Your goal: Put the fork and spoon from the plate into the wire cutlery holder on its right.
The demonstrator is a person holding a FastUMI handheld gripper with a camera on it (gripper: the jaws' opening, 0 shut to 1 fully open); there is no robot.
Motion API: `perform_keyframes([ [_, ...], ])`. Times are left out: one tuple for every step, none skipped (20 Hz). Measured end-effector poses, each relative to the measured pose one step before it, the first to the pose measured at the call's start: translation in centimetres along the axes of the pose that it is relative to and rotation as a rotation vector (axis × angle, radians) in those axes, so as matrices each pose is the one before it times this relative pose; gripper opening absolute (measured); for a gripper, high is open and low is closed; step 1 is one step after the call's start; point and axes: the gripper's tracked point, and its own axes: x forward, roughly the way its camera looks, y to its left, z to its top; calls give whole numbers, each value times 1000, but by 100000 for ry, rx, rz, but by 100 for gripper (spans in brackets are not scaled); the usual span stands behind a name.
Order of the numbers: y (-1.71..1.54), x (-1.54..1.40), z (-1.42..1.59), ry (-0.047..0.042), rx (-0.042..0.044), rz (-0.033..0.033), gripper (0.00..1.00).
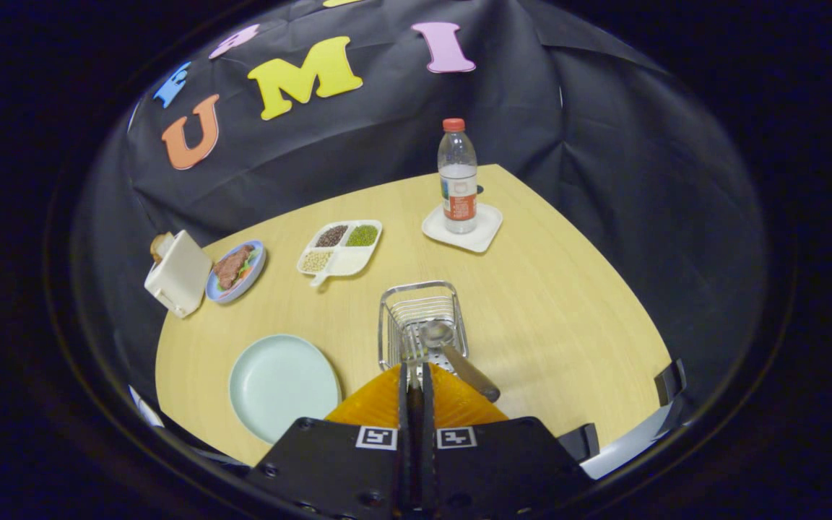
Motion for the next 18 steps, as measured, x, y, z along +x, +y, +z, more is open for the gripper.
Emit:
perform_keyframes([
  [-18,2,100,-367,124,-26,5],
  [-5,-55,-41,-188,194,-30,5],
  [254,56,19,-872,250,650,5],
  [170,-229,293,-1034,518,766,8],
  [-95,-110,189,-1279,441,-243,12],
  [214,-292,269,-1939,647,798,15],
  [268,-304,410,-2123,196,1293,20],
  [-126,-285,292,-2045,-24,-367,36],
  [-66,-223,267,-1972,468,-223,36],
  [265,-303,109,-1574,-419,219,41],
  [-64,-292,115,-1601,-833,-759,43],
  [29,-367,173,-1622,-685,-436,46],
  [18,-422,349,-2039,-749,-475,49],
  [185,-493,214,-2196,-1028,-397,55],
  [147,-549,230,-2490,-1003,-381,60],
  [397,-636,297,-2571,-756,642,66],
  [512,-740,230,-2507,-1148,853,71],
  [341,-794,278,-2724,-1196,295,77],
])
